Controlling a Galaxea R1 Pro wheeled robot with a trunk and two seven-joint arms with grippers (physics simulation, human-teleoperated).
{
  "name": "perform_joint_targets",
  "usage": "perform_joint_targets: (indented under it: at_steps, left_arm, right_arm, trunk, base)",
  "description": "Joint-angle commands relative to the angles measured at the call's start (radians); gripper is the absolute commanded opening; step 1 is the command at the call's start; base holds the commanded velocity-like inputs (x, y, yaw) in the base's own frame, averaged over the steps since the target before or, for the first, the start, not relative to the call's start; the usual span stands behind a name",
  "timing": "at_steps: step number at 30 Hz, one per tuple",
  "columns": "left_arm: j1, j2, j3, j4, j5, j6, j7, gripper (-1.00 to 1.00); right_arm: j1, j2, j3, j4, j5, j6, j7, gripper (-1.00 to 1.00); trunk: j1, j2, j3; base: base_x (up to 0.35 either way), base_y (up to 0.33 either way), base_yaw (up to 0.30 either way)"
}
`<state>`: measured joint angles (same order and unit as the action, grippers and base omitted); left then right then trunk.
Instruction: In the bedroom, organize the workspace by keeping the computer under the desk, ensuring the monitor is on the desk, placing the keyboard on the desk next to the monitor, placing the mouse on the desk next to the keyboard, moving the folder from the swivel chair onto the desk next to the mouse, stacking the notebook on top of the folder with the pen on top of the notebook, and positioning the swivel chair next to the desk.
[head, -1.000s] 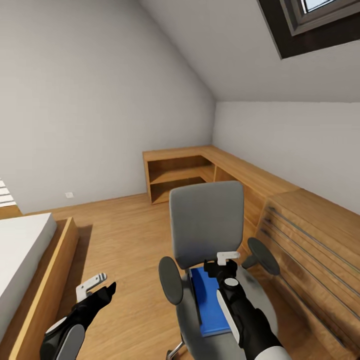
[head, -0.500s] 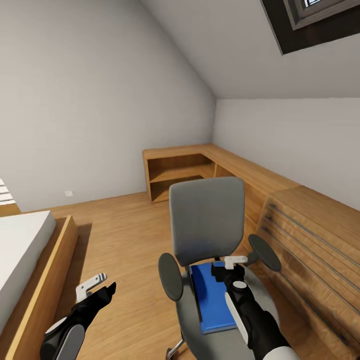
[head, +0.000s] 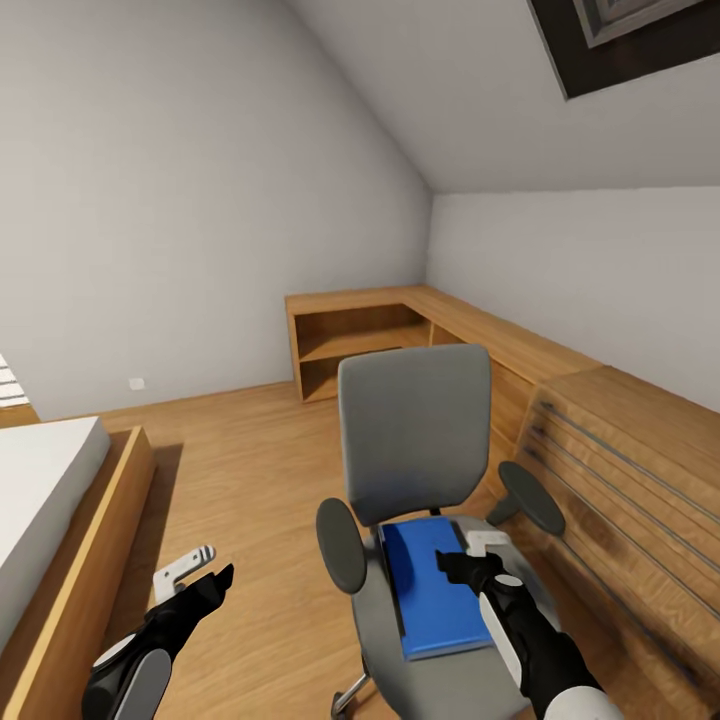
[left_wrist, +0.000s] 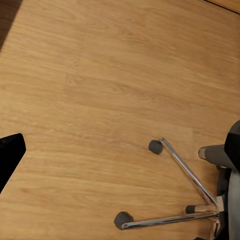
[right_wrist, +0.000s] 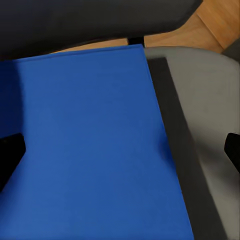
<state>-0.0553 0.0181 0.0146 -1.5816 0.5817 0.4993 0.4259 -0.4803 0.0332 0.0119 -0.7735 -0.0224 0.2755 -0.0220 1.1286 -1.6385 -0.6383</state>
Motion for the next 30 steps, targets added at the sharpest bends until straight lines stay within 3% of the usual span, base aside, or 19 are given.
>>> perform_joint_targets:
  at_steps: [1, 7, 30]
  left_arm:
    - [-0.001, 0.0, -0.001, -0.001, 0.01, 0.003, 0.008, 1.0]
    - [-0.001, 0.0, -0.001, -0.001, 0.01, 0.002, 0.008, 1.0]
    - [0.0, 0.0, -0.002, -0.001, 0.01, 0.002, 0.008, 1.0]
  right_arm:
    - [-0.001, -0.001, -0.001, -0.001, -0.003, 0.006, 0.0, 1.0]
    - [-0.001, -0.003, -0.018, 0.0, -0.004, 0.005, 0.009, 1.0]
    - [-0.001, -0.003, -0.021, 0.0, -0.004, 0.007, 0.009, 1.0]
  trunk:
    - [0.004, -0.008, -0.004]
    - [0.027, -0.05, -0.023]
    - [0.115, -0.211, -0.095]
  base:
    - [0.0, 0.0, 0.0]
    - [0.0, 0.0, 0.0]
    - [0.0, 0.0, 0.0]
